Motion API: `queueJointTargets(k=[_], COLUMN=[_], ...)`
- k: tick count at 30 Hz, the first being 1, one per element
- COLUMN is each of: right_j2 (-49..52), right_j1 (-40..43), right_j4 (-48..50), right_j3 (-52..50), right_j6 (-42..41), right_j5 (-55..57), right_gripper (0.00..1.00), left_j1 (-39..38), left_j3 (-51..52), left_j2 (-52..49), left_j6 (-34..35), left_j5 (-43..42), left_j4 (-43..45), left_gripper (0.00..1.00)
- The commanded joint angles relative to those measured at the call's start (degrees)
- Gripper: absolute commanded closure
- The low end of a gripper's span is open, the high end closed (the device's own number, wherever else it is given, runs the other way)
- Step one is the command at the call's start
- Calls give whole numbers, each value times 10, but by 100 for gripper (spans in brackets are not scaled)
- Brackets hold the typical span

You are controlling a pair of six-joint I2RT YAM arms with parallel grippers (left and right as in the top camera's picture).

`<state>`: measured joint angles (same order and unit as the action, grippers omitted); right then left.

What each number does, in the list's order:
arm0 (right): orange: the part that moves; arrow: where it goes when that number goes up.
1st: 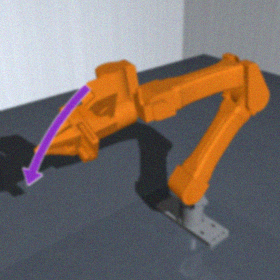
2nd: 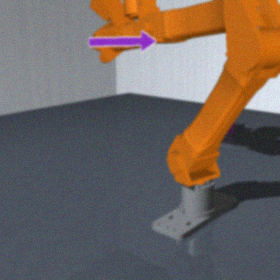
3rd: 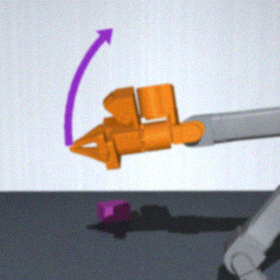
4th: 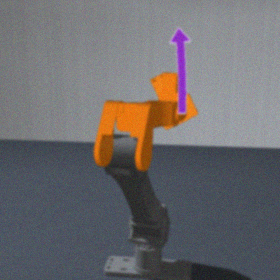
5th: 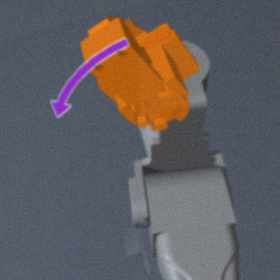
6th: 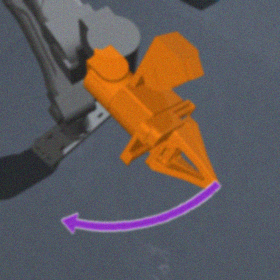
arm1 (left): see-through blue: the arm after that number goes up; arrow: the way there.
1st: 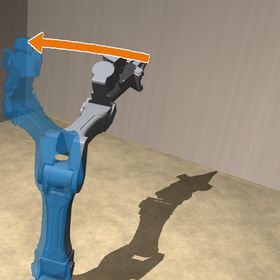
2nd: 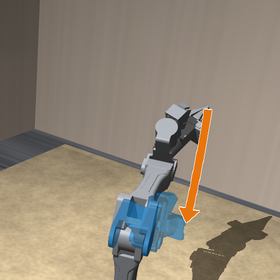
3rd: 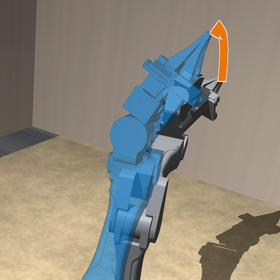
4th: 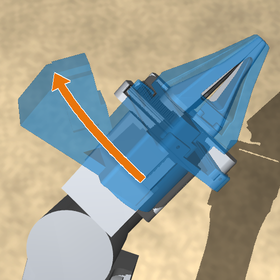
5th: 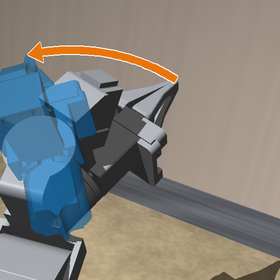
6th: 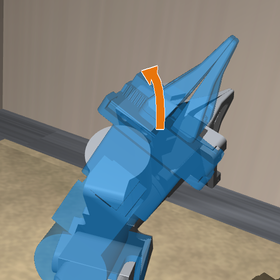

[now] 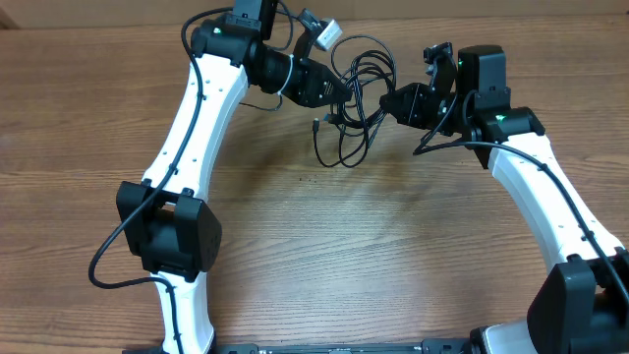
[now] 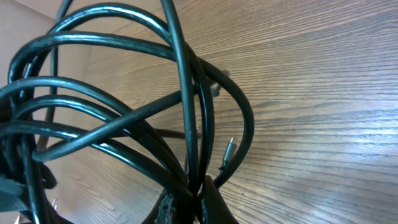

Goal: Untangle cables

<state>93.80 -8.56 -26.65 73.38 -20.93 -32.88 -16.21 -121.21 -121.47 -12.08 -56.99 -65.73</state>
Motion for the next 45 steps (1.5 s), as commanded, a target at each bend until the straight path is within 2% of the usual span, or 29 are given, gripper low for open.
queueJointTargets(k=[1,4,6,7,10,13,17,19,24,25,29,32,35,38,45], right_j2=[-22,-22,-22,-22,-22,-22,-22,-22,-22,-22,-23,-23,-23,-23,-23], right_j1=[-1,-1,-1,-1,0,0,0,0,-1,-1,-8,-20,-39,-59,-75], right_j4=[4,1,-9,-15,-31,-44,-60,-61,-60,-63,-68,-78,-94,-101,-101], right_j3=[16,16,16,16,16,16,16,16,17,17,17,17,17,17,16], right_j6=[-3,2,21,37,97,179,289,318,350,372,430,468,518,559,569], right_j5=[-17,-17,-17,-17,-17,-17,-15,-6,-12,-43,-128,-143,-147,-145,-85], right_gripper=[96,95,90,85,58,45,43,43,43,43,38,34,29,29,29], left_j1=[-14,-14,-10,-7,10,29,51,63,71,71,67,63,55,49,43], left_j3=[2,2,2,2,2,2,2,2,2,2,2,2,2,2,2], left_j2=[-5,-5,-5,-5,-5,-4,-4,-4,-4,-4,-4,-4,-4,-4,-4], left_j6=[-2,-60,-110,-137,-223,-336,-510,-555,-580,-595,-595,-595,-596,-595,-598], left_j5=[32,32,32,32,31,32,46,73,135,143,144,139,139,139,139], left_j4=[0,-11,-25,-33,-66,-122,-217,-248,-251,-246,-209,-198,-194,-193,-220], left_gripper=[96,96,96,96,96,96,96,96,96,96,96,96,96,96,96])
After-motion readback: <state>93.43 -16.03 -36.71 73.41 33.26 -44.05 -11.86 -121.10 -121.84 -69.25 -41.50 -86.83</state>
